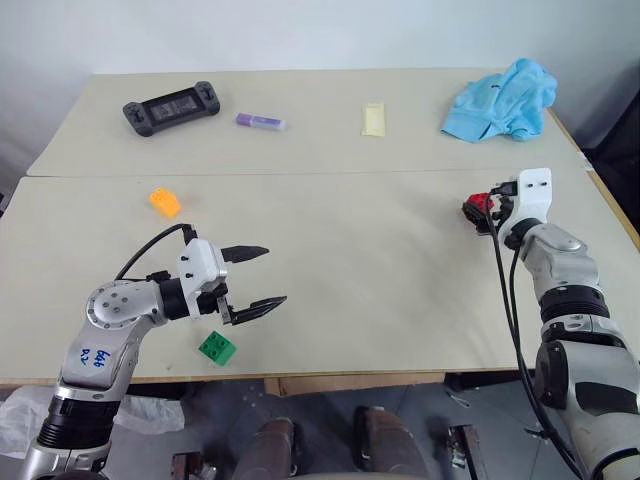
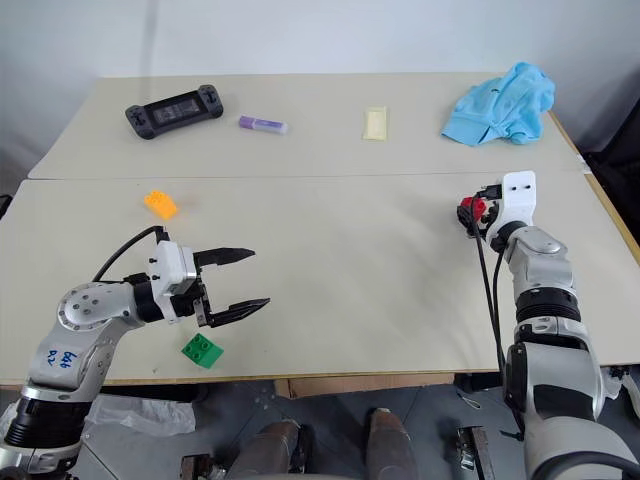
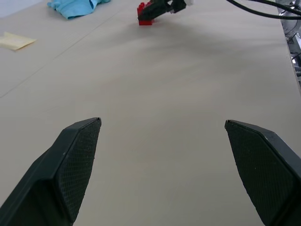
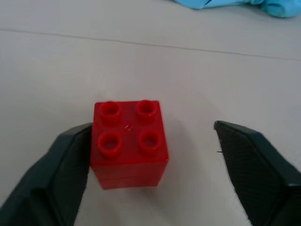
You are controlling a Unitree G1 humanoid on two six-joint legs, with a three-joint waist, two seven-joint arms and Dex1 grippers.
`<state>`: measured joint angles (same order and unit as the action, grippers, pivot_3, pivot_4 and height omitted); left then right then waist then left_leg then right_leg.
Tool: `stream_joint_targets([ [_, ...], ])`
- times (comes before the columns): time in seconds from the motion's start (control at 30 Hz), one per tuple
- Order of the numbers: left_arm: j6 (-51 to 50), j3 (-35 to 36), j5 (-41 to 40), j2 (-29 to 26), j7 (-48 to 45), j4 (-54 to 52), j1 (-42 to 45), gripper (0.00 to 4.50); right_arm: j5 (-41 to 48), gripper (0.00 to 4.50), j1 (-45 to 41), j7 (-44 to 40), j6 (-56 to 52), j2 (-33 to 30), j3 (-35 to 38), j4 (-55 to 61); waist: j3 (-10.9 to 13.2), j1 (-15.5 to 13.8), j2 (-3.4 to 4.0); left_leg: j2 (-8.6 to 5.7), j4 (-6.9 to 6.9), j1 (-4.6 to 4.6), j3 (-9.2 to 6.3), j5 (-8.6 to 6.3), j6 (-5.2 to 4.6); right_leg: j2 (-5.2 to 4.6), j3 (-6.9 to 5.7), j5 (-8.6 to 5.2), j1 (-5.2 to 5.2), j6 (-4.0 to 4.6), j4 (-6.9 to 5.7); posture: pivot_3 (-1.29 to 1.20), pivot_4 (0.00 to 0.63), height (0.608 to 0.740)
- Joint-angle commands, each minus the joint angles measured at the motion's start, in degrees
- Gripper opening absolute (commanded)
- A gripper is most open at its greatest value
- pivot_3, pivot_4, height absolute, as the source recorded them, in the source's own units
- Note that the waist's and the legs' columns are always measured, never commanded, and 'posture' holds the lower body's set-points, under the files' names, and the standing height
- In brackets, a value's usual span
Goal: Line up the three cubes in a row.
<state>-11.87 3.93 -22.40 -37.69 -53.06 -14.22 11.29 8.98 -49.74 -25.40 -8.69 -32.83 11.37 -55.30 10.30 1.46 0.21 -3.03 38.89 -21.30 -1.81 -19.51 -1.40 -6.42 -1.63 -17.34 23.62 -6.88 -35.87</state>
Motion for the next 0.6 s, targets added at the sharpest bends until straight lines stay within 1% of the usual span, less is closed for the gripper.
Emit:
stream_joint_targets([
  [0.03,0.28,1.66,-0.24,-0.69,0.77,-1.82,0.1,4.5,-0.19,2.9,-1.89,-1.33,2.24,-0.39,0.27,-0.79,0.0,0.12,0.0,0.0,0.0,0.0,0.0,0.0,0.0,0.0,0.0,0.0,0.0,0.0,0.0,0.0,0.15,0.74],
  [0.07,0.22,1.76,-0.33,-0.77,0.81,-1.87,0.07,4.5,-0.06,2.5,-1.98,-2.12,2.66,-0.39,0.25,-0.67,0.0,0.13,0.0,0.01,0.0,0.0,0.0,0.0,0.0,0.01,0.0,0.0,0.0,0.0,0.0,0.0,0.15,0.74],
  [0.17,0.19,1.84,-0.39,-0.85,0.87,-1.77,0.07,4.5,0.53,1.48,-2.08,-5.12,4.9,-0.21,0.27,0.25,0.0,0.13,0.0,0.02,-0.01,0.0,0.0,0.0,0.0,0.02,0.0,0.0,0.0,0.0,0.0,0.0,0.15,0.74],
  [0.2,0.24,1.83,-0.33,-0.87,0.85,-1.68,0.06,4.5,0.62,1.49,-1.93,-6.95,5.75,-0.17,-0.06,0.88,0.0,0.13,0.0,0.02,0.0,0.0,0.0,0.0,0.0,0.02,0.0,0.0,0.0,0.0,0.0,0.0,0.15,0.74],
  [0.23,0.23,1.86,-0.33,-0.87,0.87,-1.65,0.04,4.5,1.09,1.5,-1.43,-10.74,5.82,-0.15,-0.81,2.71,0.0,0.13,0.0,0.02,0.0,0.0,0.0,0.0,0.01,0.02,0.0,0.0,0.0,0.0,0.0,0.0,0.15,0.74],
  [0.33,0.23,2.02,-0.47,-0.89,0.72,-1.05,0.32,4.5,2.31,1.5,0.94,-24.6,5.77,-0.22,-4.93,10.99,0.0,0.14,0.01,0.02,-0.01,0.0,0.01,0.0,0.01,0.04,0.0,0.0,0.01,-0.01,0.0,0.0,0.15,0.74],
  [0.43,0.27,2.05,-0.67,-1.1,0.17,-0.14,0.67,4.5,4.91,1.5,5.41,-42.26,2.07,-1.61,-12.78,25.37,0.0,0.09,0.01,0.06,-0.01,0.01,0.01,-0.01,0.03,0.07,0.0,0.0,0.01,-0.01,0.0,0.0,0.15,0.74],
  [0.47,0.39,1.98,-0.62,-1.13,-0.03,0.26,0.81,4.5,4.55,1.5,6.3,-45.95,1.45,-2.06,-15.46,28.84,0.0,0.05,0.01,0.07,-0.01,0.0,-0.01,-0.02,0.03,0.07,-0.02,0.0,0.02,-0.01,0.0,0.0,0.15,0.74],
  [0.53,0.64,1.69,-0.49,-1.1,-0.3,0.99,1.18,4.5,2.03,1.5,6.38,-50.14,1.92,-2.16,-20.32,31.96,0.01,0.05,0.01,0.07,0.03,0.0,-0.03,-0.03,0.04,0.08,-0.03,0.0,0.01,-0.01,0.0,0.0,0.15,0.74],
  [0.6,0.75,1.34,-0.32,-0.96,-0.28,1.4,1.63,4.5,1.2,1.5,5.66,-51.95,1.99,-1.26,-22.64,32.33,0.01,0.03,0.01,0.06,0.09,0.0,-0.02,-0.03,0.03,0.07,-0.04,0.01,0.0,-0.02,-0.02,0.0,0.15,0.74],
])
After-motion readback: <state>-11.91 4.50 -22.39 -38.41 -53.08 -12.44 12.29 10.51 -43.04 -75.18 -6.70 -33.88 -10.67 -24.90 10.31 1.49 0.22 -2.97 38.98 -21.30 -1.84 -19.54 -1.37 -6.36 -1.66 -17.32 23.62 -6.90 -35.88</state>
